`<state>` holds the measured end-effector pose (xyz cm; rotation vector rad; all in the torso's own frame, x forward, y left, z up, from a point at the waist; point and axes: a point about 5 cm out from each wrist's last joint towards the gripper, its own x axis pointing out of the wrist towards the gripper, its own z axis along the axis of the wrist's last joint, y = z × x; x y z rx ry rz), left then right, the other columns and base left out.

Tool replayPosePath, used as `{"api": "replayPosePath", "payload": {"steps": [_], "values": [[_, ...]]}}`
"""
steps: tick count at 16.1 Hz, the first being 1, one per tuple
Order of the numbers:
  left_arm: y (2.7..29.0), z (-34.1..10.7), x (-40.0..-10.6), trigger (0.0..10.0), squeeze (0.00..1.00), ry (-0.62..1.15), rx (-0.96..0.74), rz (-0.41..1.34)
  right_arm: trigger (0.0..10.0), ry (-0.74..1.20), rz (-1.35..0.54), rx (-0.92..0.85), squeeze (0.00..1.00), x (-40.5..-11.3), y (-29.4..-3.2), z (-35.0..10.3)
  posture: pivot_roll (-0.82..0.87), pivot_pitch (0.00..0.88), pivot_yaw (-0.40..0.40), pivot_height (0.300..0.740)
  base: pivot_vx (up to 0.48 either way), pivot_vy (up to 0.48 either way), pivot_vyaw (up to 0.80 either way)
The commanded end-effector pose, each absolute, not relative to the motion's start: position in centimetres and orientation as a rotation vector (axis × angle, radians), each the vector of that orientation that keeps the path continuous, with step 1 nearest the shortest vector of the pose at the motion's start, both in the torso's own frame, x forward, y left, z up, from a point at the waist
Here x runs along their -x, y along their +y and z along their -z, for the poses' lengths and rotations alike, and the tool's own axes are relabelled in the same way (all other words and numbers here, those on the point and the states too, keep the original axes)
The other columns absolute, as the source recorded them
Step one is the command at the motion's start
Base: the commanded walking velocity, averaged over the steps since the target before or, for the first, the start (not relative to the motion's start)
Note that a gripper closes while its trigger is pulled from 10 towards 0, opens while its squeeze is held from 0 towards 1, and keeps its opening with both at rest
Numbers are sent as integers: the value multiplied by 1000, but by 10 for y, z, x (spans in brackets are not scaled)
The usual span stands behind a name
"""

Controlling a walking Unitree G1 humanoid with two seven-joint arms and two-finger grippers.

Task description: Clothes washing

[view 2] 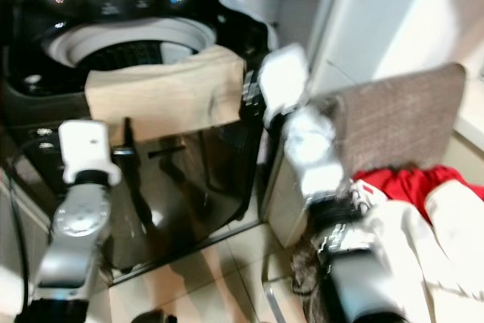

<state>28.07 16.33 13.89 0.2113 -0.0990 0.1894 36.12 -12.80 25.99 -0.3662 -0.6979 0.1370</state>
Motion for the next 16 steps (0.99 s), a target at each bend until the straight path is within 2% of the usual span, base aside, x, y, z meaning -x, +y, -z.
{"api": "replayPosePath", "payload": {"steps": [1, 2, 3, 5, 6, 7, 8, 10, 13, 14, 16], "values": [[161, -140, -283, 10000, 0, -110, -224, -168, 10000, -773, 33, 376, 0, -358, -149, -279, 37, 0, -30, 732, 0, 0, 0], [160, -140, -284, 10000, 0, -112, -222, -158, 10000, -724, 153, 354, 0, -358, -175, -273, 15, 0, -25, 732, 0, 0, 0], [161, -143, -286, 10000, 0, -125, -216, -134, 10000, -512, 160, 298, 0, -348, -198, -227, 2, 2, -25, 732, 0, 0, 0], [162, -144, -286, 10000, 0, -134, -214, -124, 10000, -462, 147, 279, 0, -338, -202, -212, 2, 2, -25, 732, 0, 0, 0], [165, -146, -288, 10000, 0, -141, -217, -106, 10000, -511, 218, 323, 0, -308, -210, -210, 2, 2, -25, 732, 0, 0, 0], [165, -147, -289, 10000, 0, -143, -217, -98, 10000, -536, 246, 355, 0, -297, -211, -211, 2, 2, -25, 732, 0, 0, 0], [165, -147, -292, 10000, 0, -145, -217, -86, 10000, -544, 273, 408, 0, -279, -211, -208, -74, 12, -11, 732, 0, 0, 0], [162, -147, -296, 10000, 0, -149, -220, -65, 10000, -353, 282, 336, 0, -262, -218, -182, -82, 10, -7, 732, 0, 0, 0], [159, -149, -302, 10000, 0, -156, -247, -16, 10000, -30, 389, 282, 0, -227, -245, -133, -121, 17, 5, 732, 0, 0, 0], [160, -149, -305, 10000, 0, -151, -262, -2, 10000, -5, 393, 307, 0, -220, -249, -127, -134, 18, 11, 732, 0, 0, 0], [163, -153, -311, 10000, 0, -164, -251, 7, 10000, -62, 345, 343, 0, -224, -240, -134, -144, 15, 23, 732, 0, 0, 0]]}}
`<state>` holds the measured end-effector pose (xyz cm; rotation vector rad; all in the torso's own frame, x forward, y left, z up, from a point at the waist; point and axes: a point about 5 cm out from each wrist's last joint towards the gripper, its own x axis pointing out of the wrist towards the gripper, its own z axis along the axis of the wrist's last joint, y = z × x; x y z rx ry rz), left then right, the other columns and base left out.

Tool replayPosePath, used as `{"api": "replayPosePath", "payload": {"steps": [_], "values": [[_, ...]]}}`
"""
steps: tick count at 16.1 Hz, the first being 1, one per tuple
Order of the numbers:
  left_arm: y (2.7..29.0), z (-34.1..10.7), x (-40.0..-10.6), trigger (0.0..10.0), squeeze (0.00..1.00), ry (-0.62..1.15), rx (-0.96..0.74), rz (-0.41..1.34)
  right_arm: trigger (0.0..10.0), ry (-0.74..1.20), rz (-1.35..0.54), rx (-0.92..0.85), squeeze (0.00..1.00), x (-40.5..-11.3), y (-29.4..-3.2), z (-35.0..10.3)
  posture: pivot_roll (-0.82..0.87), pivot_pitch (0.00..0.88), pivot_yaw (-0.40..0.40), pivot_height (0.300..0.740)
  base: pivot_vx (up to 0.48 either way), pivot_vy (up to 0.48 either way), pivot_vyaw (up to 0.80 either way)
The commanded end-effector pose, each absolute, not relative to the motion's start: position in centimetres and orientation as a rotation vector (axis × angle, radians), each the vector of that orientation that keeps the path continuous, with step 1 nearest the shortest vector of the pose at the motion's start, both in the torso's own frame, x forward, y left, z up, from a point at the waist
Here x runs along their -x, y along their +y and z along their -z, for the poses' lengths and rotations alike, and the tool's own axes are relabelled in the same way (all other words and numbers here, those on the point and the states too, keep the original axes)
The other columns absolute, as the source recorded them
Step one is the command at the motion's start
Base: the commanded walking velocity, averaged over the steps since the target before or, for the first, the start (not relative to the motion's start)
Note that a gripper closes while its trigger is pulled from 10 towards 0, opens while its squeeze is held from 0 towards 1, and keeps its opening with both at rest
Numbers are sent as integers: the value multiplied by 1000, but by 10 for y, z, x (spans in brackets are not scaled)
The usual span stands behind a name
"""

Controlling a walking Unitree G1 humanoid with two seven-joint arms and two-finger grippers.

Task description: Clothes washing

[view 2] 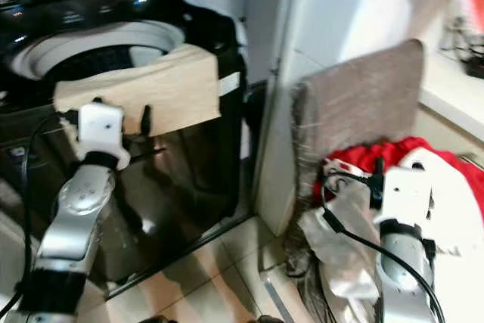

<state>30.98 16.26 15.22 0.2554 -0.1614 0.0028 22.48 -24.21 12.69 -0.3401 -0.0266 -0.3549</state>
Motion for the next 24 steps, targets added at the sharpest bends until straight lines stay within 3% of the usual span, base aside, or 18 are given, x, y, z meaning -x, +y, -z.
{"api": "replayPosePath", "payload": {"steps": [1, 3, 8, 12, 16, 22, 23, 24], "values": [[162, -154, -313, 10000, 0, -167, -258, 14, 10000, -91, 324, 380, 0, -235, -236, -139, -146, 12, 30, 732, 0, 0, 0], [156, -155, -315, 10000, 0, -177, -257, 64, 10000, -163, 278, 340, 0, -259, -228, -155, -139, 6, 37, 732, 0, 0, -800], [155, -154, -319, 10000, 0, -173, -261, 78, 10000, -155, 183, 184, 0, -285, -199, -160, -125, 0, 34, 732, 0, 0, -783], [157, -142, -313, 10000, 0, -152, -271, 215, 10000, -82, 73, 87, 0, -291, -187, -143, -117, 6, 33, 732, 0, 0, -781], [165, -141, -310, 10000, 0, -136, -266, 240, 10000, -90, -14, 92, 0, -291, -172, -142, -88, 11, 23, 732, 0, 0, -788], [162, -137, -308, 10000, 0, -132, -278, 276, 10000, 1, -25, 52, 0, -295, -173, -129, -86, 9, 19, 732, 0, 0, -788], [164, -137, -308, 10000, 0, -130, -276, 269, 10000, 57, 16, 62, 1000, -297, -178, -122, -82, 11, 19, 732, 0, 0, 0], [164, -137, -308, 10000, 0, -130, -277, 269, 10000, 61, 0, 54, 1000, -297, -178, -122, -82, 11, 19, 732, 0, 0, 0]]}}
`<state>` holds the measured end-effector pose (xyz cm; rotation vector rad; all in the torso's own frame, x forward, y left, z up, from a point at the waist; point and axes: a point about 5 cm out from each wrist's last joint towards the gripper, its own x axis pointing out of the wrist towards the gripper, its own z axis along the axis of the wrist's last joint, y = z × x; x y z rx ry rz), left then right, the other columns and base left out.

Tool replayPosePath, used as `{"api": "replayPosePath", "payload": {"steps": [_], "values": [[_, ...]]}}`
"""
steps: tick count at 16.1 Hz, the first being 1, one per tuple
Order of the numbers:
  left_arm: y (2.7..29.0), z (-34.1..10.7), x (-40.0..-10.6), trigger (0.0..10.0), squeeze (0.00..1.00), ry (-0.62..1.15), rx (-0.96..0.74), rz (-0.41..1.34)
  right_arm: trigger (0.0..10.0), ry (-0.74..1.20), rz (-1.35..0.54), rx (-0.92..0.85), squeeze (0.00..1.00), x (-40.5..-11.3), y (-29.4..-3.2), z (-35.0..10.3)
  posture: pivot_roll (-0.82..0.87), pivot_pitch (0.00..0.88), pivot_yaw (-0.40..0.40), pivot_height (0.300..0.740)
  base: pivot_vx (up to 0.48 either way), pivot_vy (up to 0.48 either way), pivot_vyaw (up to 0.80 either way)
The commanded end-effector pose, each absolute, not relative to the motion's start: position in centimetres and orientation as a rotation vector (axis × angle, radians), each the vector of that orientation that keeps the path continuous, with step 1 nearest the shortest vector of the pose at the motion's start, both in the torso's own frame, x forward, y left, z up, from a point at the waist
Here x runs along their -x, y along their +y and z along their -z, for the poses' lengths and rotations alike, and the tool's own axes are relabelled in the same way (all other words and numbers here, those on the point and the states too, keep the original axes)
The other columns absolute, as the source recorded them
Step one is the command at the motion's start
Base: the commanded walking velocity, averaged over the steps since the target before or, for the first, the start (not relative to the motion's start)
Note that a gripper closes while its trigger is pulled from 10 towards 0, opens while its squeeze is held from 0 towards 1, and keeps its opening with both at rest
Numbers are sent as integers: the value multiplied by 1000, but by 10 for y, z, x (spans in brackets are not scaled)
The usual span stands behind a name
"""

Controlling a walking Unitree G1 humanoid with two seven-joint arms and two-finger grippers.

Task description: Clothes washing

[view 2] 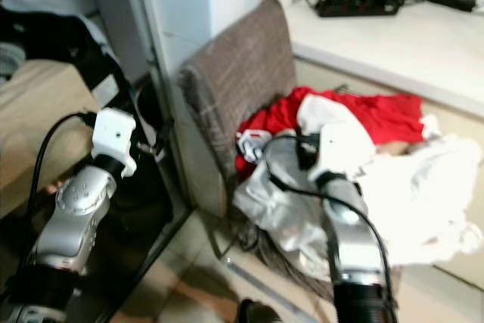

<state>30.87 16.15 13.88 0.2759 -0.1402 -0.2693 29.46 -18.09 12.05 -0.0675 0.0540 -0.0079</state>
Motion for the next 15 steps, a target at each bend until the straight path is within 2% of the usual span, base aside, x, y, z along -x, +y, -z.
{"api": "replayPosePath", "payload": {"steps": [1, 7, 8, 9, 11, 15], "values": [[164, -136, -306, 10000, 0, -129, -279, 272, 10000, 8, -16, 70, 1000, -295, -176, -128, -80, 14, 20, 732, 0, 0, 0], [163, -133, -303, 10000, 0, -120, -283, 287, 10000, -28, 26, 54, 1000, -299, -177, -139, -75, 8, 17, 732, 0, 0, 0], [162, -133, -303, 10000, 0, -120, -286, 289, 10000, 19, 179, -35, 1000, -304, -193, -140, -75, 8, 17, 732, 0, 0, 0], [162, -133, -303, 10000, 0, -121, -289, 292, 10000, 83, 352, -90, 0, -306, -215, -138, -75, 8, 17, 732, 0, 0, 0], [162, -133, -304, 10000, 0, -120, -291, 294, 10000, 149, 439, -35, 0, -303, -234, -127, -79, 0, 19, 732, 0, 0, 0], [160, -135, -305, 10000, 0, -126, -298, 305, 10000, 295, 396, -46, 0, -312, -241, -92, -79, 0, 19, 732, 0, 0, 0]]}}
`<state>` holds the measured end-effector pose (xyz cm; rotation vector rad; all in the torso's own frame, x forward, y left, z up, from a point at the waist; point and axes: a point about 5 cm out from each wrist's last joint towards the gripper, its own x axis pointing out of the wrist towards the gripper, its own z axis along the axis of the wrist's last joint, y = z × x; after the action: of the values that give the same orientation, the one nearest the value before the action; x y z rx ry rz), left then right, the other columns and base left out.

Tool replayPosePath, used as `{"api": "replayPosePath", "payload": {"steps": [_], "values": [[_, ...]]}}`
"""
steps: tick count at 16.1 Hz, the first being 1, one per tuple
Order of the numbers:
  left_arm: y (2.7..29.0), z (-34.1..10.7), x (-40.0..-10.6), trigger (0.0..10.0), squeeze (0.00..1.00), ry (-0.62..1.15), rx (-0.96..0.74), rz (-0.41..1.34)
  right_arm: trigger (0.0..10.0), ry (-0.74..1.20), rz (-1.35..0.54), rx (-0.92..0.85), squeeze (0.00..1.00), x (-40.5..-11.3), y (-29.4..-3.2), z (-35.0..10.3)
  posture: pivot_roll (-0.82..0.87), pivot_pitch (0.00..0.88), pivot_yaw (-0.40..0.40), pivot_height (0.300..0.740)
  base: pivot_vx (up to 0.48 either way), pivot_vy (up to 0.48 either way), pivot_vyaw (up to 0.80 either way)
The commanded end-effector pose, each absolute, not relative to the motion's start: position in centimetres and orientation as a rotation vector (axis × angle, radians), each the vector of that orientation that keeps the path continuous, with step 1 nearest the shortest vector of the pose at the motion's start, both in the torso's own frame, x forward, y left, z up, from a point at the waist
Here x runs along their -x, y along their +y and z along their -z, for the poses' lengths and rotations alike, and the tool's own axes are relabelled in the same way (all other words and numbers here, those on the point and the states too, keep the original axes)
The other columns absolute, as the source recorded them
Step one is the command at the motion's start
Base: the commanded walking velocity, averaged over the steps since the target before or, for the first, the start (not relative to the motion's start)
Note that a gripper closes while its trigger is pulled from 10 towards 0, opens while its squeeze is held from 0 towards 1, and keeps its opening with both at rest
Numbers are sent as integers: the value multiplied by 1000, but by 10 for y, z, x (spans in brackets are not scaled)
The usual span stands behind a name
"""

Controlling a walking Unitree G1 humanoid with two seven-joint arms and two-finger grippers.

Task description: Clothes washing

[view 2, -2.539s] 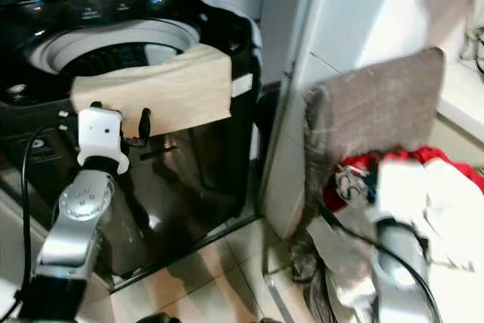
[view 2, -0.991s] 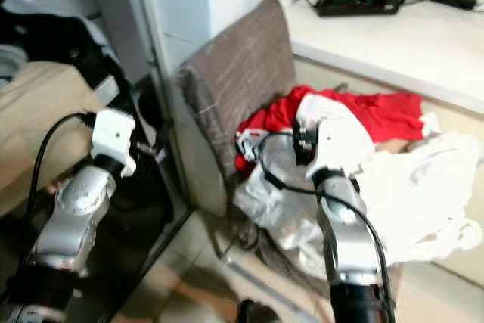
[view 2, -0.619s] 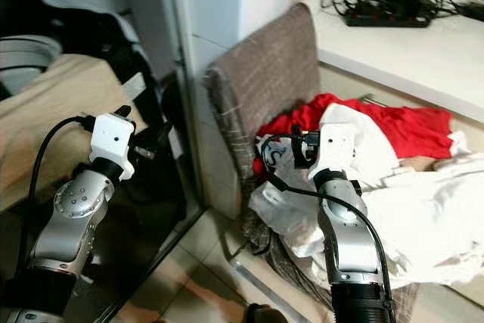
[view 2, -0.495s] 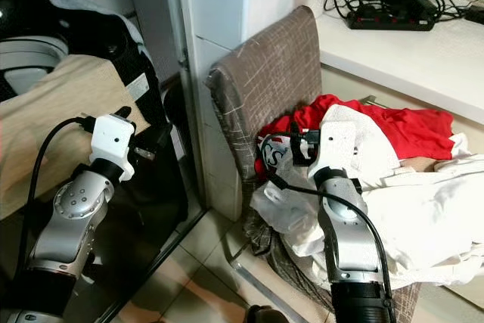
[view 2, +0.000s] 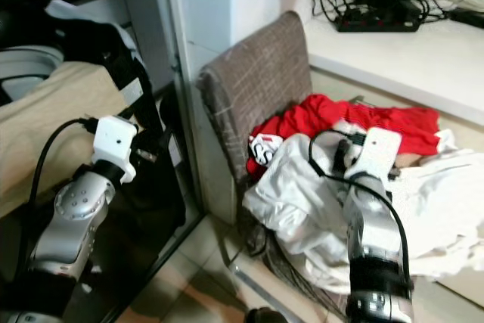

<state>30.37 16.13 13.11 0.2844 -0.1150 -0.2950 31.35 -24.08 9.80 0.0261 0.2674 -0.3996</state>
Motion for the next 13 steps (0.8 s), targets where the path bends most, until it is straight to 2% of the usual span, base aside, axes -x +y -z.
{"api": "replayPosePath", "payload": {"steps": [1, 3, 6, 7, 10, 13], "values": [[158, -135, -306, 10000, 0, -129, -301, 309, 10000, 322, 371, -71, 0, -319, -238, -89, -77, 0, 24, 732, 0, 0, 0], [157, -138, -308, 10000, 0, -135, -305, 313, 10000, 328, 258, -50, 0, -332, -227, -90, -69, 0, 26, 732, 0, 0, 0], [156, -139, -308, 10000, 0, -140, -309, 313, 10000, 351, 222, 1, 0, -341, -223, -87, -61, 0, 23, 732, 0, 0, 0], [155, -139, -308, 10000, 0, -142, -309, 312, 0, 368, 199, -26, 0, -344, -217, -83, -61, 0, 23, 732, 0, 0, 0], [154, -140, -308, 10000, 0, -149, -313, 304, 0, 411, 187, -112, 0, -346, -210, -73, -51, 0, 13, 732, 0, 0, 0], [155, -140, -307, 10000, 0, -150, -317, 298, 0, 349, 117, -74, 0, -351, -193, -81, -43, 0, 8, 732, 0, 0, 0]]}}
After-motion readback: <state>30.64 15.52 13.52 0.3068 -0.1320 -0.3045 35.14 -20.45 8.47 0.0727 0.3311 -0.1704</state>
